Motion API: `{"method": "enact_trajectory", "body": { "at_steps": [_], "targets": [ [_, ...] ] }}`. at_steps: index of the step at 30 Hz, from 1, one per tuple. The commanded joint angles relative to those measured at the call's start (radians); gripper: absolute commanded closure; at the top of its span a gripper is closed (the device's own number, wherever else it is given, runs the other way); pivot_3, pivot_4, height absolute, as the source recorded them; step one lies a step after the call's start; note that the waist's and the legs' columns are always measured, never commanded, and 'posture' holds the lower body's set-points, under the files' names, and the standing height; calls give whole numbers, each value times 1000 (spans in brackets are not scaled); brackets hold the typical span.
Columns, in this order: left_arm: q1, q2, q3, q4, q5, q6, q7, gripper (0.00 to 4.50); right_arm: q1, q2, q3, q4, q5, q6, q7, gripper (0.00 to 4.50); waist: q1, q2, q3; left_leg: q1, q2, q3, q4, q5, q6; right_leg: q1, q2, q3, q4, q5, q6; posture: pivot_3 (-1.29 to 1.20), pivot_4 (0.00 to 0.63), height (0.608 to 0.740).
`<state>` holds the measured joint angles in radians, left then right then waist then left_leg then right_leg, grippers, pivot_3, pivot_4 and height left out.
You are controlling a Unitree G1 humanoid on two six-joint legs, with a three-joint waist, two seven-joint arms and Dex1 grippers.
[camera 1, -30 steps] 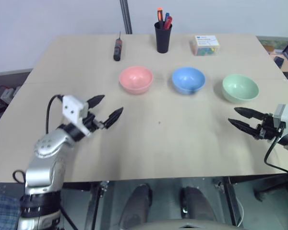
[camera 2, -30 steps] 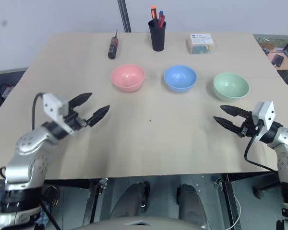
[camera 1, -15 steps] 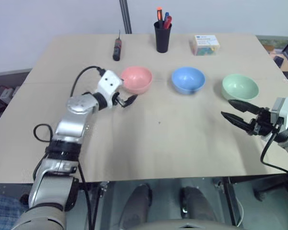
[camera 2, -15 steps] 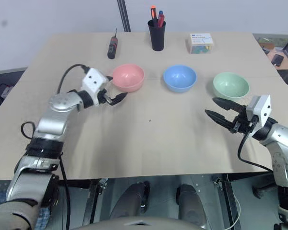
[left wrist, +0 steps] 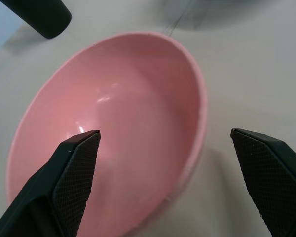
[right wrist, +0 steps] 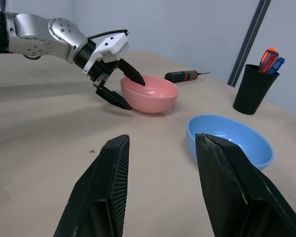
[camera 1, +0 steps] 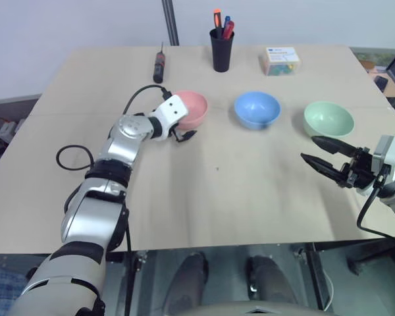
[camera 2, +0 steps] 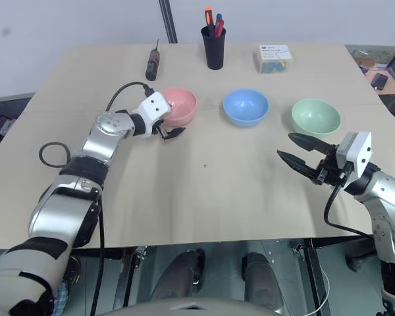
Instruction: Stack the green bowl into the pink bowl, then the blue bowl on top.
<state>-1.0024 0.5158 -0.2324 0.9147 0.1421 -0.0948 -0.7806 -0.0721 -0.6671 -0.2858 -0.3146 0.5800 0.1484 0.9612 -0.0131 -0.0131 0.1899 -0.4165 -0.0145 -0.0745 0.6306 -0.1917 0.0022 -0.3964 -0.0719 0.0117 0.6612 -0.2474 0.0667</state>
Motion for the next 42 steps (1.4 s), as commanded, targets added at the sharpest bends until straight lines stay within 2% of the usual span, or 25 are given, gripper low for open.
{"method": "enact_trajectory", "body": {
  "at_steps": [1, 2, 5, 8, 12, 14, 19, 24, 29, 33, 38, 40, 42],
  "targets": [
    [-50, -13, -13, 63, 35, -37, -16, 0, 3, -7, -34, -46, 20, -13, -9, 2285, 0, 0, 0, 0, 0, 0, 0, 0, 0, 0, 0, 0, 0, 0, 0, 0, 150, 740],
    [-57, -17, -16, 78, 43, -46, -17, 0, 4, -7, -34, -47, 20, -13, -9, 2285, 0, -1, 0, 0, 0, 0, 0, 0, 0, 0, 0, 0, 0, 0, 0, 0, 150, 740],
    [-79, -31, -20, 115, 60, -77, -22, 805, 7, -9, -36, -46, 19, -15, -7, 2201, 0, -1, 1, 0, 0, 0, 0, 0, 0, 0, 0, 0, 0, 0, 0, 0, 150, 740],
    [-99, -50, 2, 133, 44, -62, -53, 2048, 9, -13, -39, -44, 20, -15, -5, 2201, 0, -1, 1, 0, 0, 0, 0, 0, 0, 0, 0, 0, 0, 0, 0, 0, 150, 740],
    [-99, -41, 10, 111, 35, -67, -113, 3992, 12, -20, -47, -44, 22, -13, -2, 2201, -1, -1, 1, 0, 0, 0, 0, 0, 0, 0, 0, 0, 0, 0, 0, 0, 150, 740],
    [-92, -33, 21, 83, 20, -50, -150, 4442, 14, -23, -49, -44, 22, -13, -2, 2201, -1, -1, 1, 0, 0, 0, 0, 0, 0, 0, 0, 0, 1, 0, 0, 0, 150, 740],
    [-52, -55, 26, -97, -56, 21, -309, 4442, 11, -29, -47, -30, 24, -15, 3, 2201, 0, -1, 1, 0, 0, 0, 1, 0, 0, 0, 0, 0, 1, 0, 0, 0, 150, 740],
    [66, -70, -21, -485, -148, 164, -475, 4442, 0, -29, -38, -23, 23, -14, 10, 2201, 0, -1, 1, -1, 0, -1, 2, 0, 0, 0, 0, 0, 0, 0, 0, 0, 150, 740],
    [166, -46, -93, -761, -194, 278, -580, 4442, -2, -32, -35, -20, 11, -24, 19, 2201, -6, -1, 1, 0, 1, 0, 2, 0, 0, 0, 1, 1, 2, 0, 0, 0, 150, 740],
    [214, -14, -135, -851, -206, 307, -627, 4442, -2, -52, -65, -27, 25, -8, 13, 2201, -4, -1, 1, 1, 1, 0, 2, 0, 0, 0, 1, 1, 2, 0, 0, 0, 150, 740],
    [214, -24, -161, -839, -190, 294, -614, 4442, 9, -50, -60, -30, 19, -14, 12, 2201, 2, -1, 1, 1, 1, 0, 3, 0, 0, 1, 1, 1, 2, 0, 0, 0, 150, 740],
    [204, -35, -160, -818, -183, 278, -592, 3681, 14, -49, -60, -35, 19, -12, 11, 2201, 1, -1, 1, 0, 1, 0, 3, 0, 0, 1, 1, 1, 2, 0, 0, 0, 150, 740],
    [199, -42, -152, -804, -185, 260, -578, 3219, 15, -49, -61, -34, 19, -13, 11, 2201, 1, -1, 1, 0, 1, 0, 3, 0, 0, 1, 1, 1, 2, 0, 0, 0, 150, 740]
  ]
}}
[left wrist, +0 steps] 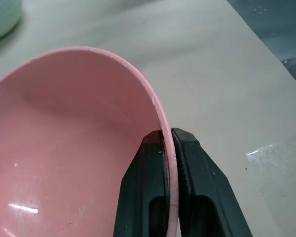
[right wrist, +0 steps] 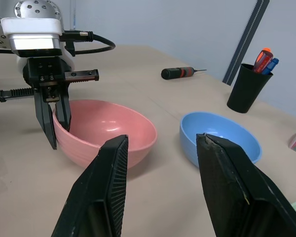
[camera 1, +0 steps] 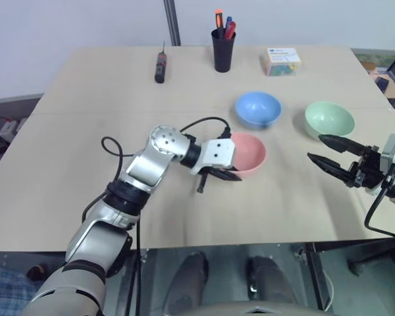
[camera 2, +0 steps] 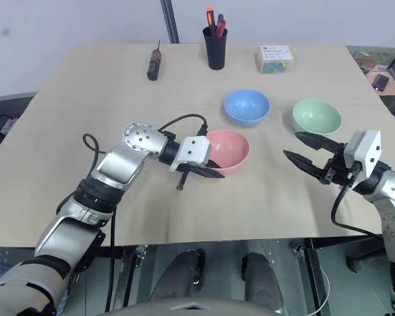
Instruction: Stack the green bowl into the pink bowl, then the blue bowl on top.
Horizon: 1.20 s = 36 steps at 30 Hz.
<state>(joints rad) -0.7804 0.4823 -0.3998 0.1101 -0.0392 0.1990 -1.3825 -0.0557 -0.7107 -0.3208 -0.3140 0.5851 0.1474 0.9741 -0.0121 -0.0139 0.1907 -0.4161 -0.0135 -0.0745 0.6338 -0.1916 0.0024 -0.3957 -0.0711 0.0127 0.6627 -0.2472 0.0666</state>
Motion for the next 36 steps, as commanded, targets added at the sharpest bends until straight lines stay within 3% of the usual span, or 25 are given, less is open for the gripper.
{"method": "enact_trajectory", "body": {
  "at_steps": [1, 7, 14, 20, 27, 32, 36],
  "targets": [
    [-25, -11, 22, 6, -7, -33, 32, 2580, -2, -6, -25, -33, 13, -12, -3, 2201, 0, 0, 0, 0, 0, 0, 0, 0, 0, 0, 0, 0, 0, 0, 0, 0, 150, 740],
    [-34, -18, 41, 24, -22, -33, 67, 75, -6, -4, -18, -26, 11, -14, -1, 2201, -1, 0, 0, 0, 0, 0, 0, 0, 0, 0, 0, 0, 0, 0, 0, 0, 150, 740],
    [-25, -22, 106, 32, -91, -20, 81, 75, -18, -17, 0, 19, -26, -30, 21, 2201, -1, 0, 0, 0, 0, 0, 0, 0, 0, 0, 0, 0, 0, 0, 0, 0, 150, 740],
    [41, -17, 241, 9, -192, 2, 154, 75, -53, -51, 13, 85, -81, -38, 38, 2201, -5, 0, 0, 0, 0, 0, 0, 0, 0, 0, 0, 0, 0, 0, 0, 0, 150, 740],
    [184, -23, 473, -122, -397, -37, 223, 75, -216, -106, 90, 276, -206, -25, 17, 2201, -6, 0, 0, 1, 0, 1, 0, 0, 0, 0, 0, 1, 0, 0, 0, 0, 150, 740],
    [321, 35, 552, -298, -523, 25, 221, 75, -349, -106, 184, 462, -336, -81, 9, 2201, -3, 0, 0, 1, 0, 1, 0, 0, 0, 0, -1, 1, 0, 0, -1, 0, 150, 740],
    [381, 27, 626, -368, -601, 33, 295, 75, -496, -95, 260, 663, -440, -137, -8, 2201, -2, 0, 0, 1, 0, 2, 0, 0, 0, 0, -1, 1, 0, 0, -1, 0, 150, 740]
  ]
}}
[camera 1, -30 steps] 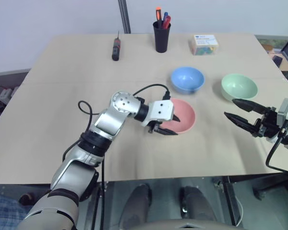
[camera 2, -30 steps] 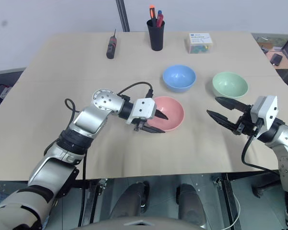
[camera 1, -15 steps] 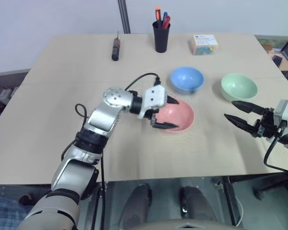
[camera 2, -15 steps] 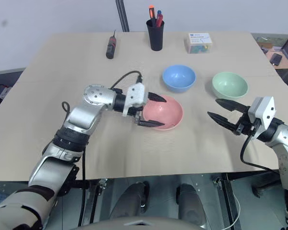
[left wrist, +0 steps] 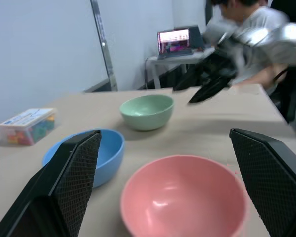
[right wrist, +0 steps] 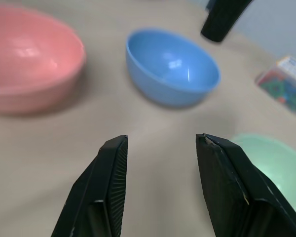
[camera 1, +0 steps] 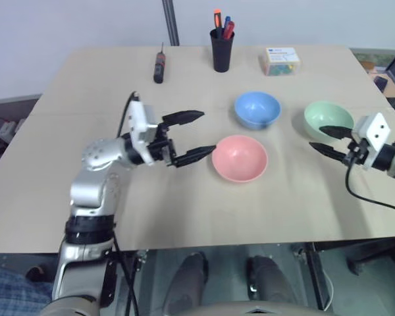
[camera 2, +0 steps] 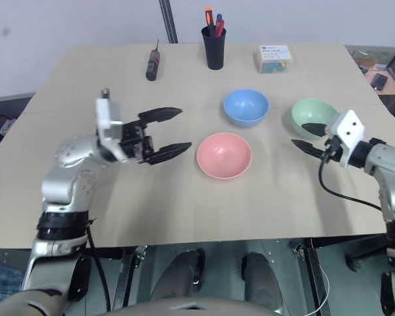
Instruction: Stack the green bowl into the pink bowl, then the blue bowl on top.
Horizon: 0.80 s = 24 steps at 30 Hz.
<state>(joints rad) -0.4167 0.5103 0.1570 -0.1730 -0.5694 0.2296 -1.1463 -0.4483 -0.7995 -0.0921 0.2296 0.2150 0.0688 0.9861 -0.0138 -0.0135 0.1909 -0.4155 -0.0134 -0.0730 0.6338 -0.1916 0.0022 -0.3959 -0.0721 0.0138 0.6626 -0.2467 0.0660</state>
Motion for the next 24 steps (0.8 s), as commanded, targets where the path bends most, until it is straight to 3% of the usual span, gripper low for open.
{"method": "enact_trajectory", "body": {
  "at_steps": [1, 9, 17, 19, 24],
  "targets": [
    [28, 2, 77, -95, -78, 9, 72, 75, -139, -2, 48, 170, -93, -78, -26, 2201, -1, 0, 0, 0, 0, 0, 0, 0, 0, 0, 0, 0, 0, 0, 0, 0, 150, 740],
    [153, 33, 119, -136, -109, 3, 104, 75, -402, 34, 183, 585, -282, -252, -53, 2201, -5, 0, 0, 0, 0, 2, -1, 0, 0, 0, 0, 1, -1, 0, 0, 0, 150, 740],
    [213, 43, 122, -129, -111, -24, 111, 75, -528, 85, 260, 824, -386, -304, -61, 2201, -5, 0, 0, 0, 0, 1, -1, 0, 0, 0, 0, 1, -1, 0, 0, 0, 150, 740],
    [222, 45, 121, -123, -111, -28, 105, 0, -542, 92, 268, 854, -403, -321, -70, 2606, -7, 0, 0, 1, 0, 2, -1, 0, 0, 0, 0, 2, -1, 0, 0, 0, 150, 740],
    [230, 54, 121, -117, -112, -30, 96, 0, -557, 101, 260, 880, -409, -346, -68, 4458, -16, 0, 0, 1, 0, 2, -1, 0, 0, 0, 0, 2, -1, 0, -1, 0, 150, 740]
  ]
}}
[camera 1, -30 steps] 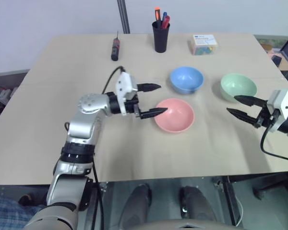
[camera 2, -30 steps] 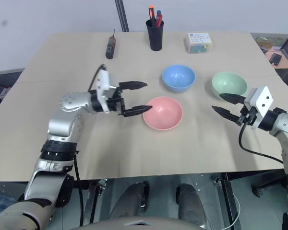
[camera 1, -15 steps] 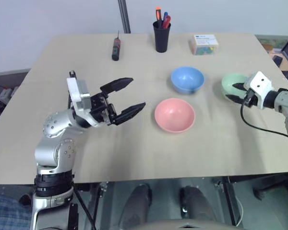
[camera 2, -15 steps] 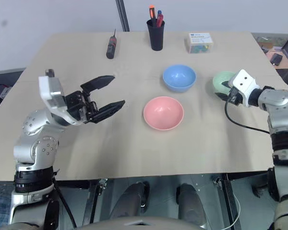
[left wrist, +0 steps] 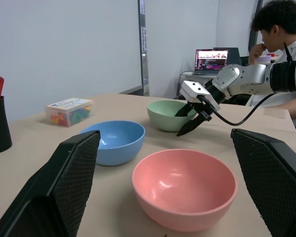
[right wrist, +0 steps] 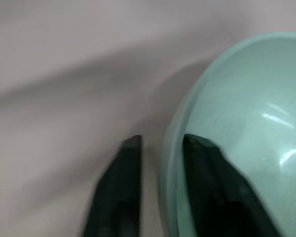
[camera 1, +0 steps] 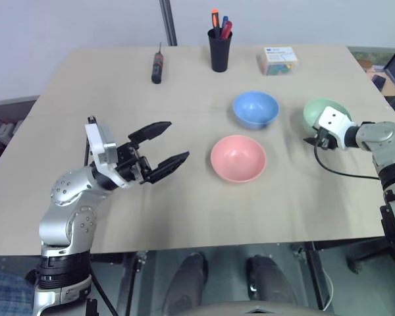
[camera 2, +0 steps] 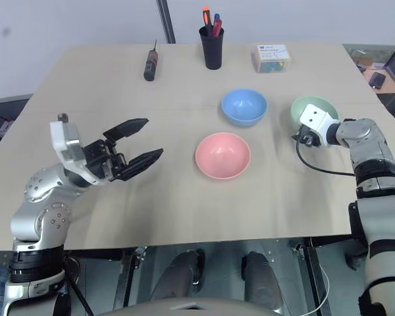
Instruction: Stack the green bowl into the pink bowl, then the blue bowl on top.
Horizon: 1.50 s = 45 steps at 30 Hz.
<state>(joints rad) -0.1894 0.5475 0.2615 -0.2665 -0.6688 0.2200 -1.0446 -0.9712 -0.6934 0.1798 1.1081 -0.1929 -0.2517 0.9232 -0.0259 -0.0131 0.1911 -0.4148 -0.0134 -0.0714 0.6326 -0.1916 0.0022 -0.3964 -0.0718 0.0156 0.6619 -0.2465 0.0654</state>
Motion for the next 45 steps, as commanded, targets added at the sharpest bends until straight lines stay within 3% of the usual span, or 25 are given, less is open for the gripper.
{"method": "enact_trajectory", "body": {
  "at_steps": [1, 12, 16, 22, 27, 33, 38, 40, 42, 45],
  "targets": [
    [2, 19, 16, -21, -12, -22, -8, 0, -32, -5, -12, 3, -2, -30, -5, 4458, -5, 0, 0, 0, 0, 0, 0, 0, 0, 0, 0, 0, 0, 0, 0, 0, 150, 740],
    [-35, 41, 0, 34, -5, -31, -51, 0, -8, -22, -41, -95, 36, -91, 19, 4458, -15, 0, 0, 0, 0, 0, 0, 0, 0, 0, 0, 0, 0, 0, 0, 0, 150, 740],
    [-47, 48, -2, 62, 2, -37, -64, 0, 44, -33, -56, -343, 103, -21, 106, 4458, -16, 2, 1, 0, 0, 0, 0, 0, 0, 0, 0, 0, 0, 0, 0, 0, 150, 740],
    [-50, 62, -10, 127, 29, -56, -93, 0, 204, -39, -29, -985, 223, 299, 215, 4458, -12, 2, 1, 0, 1, -3, -1, 0, 0, -1, 0, -2, 1, 0, 0, 0, 150, 740],
    [-44, 78, -14, 157, 46, -73, -117, 0, 281, -45, 33, -1372, 272, 536, 255, 4458, -8, 2, 1, -1, 0, -3, -2, 0, 0, -1, 0, -2, 0, 0, 0, 0, 150, 740],
    [-59, 90, -13, 174, 39, -67, -132, 0, 298, -36, 134, -1567, 247, 643, 248, 4458, -7, 2, 1, -1, 0, -3, -1, 0, 0, -1, -1, -2, 0, 0, 0, 0, 150, 740],
    [-73, 89, -15, 187, 33, -63, -144, 0, 302, -24, 185, -1605, 229, 686, 229, 4458, -7, 2, 1, -1, 0, -3, -1, 0, 0, -1, -1, -3, 0, 0, 0, 0, 150, 740],
    [-79, 88, -17, 194, 34, -66, -150, 0, 296, -21, 193, -1606, 222, 699, 221, 3688, -7, 2, 1, -1, 0, -3, -1, 0, 0, -1, -1, -3, 0, 0, 0, 0, 150, 740],
    [-85, 83, -17, 198, 33, -67, -150, 0, 290, -21, 193, -1604, 221, 708, 216, 3296, -7, 2, 1, -1, 0, -3, -1, 0, 0, -1, -1, -3, 0, 0, 0, 0, 150, 740],
    [-91, 74, -11, 204, 32, -75, -143, 0, 281, -15, 169, -1598, 222, 716, 193, 2044, -7, 2, 1, -1, 0, -3, -1, 0, 0, -1, -1, -3, 0, 0, 0, 0, 150, 740]
  ]
}}
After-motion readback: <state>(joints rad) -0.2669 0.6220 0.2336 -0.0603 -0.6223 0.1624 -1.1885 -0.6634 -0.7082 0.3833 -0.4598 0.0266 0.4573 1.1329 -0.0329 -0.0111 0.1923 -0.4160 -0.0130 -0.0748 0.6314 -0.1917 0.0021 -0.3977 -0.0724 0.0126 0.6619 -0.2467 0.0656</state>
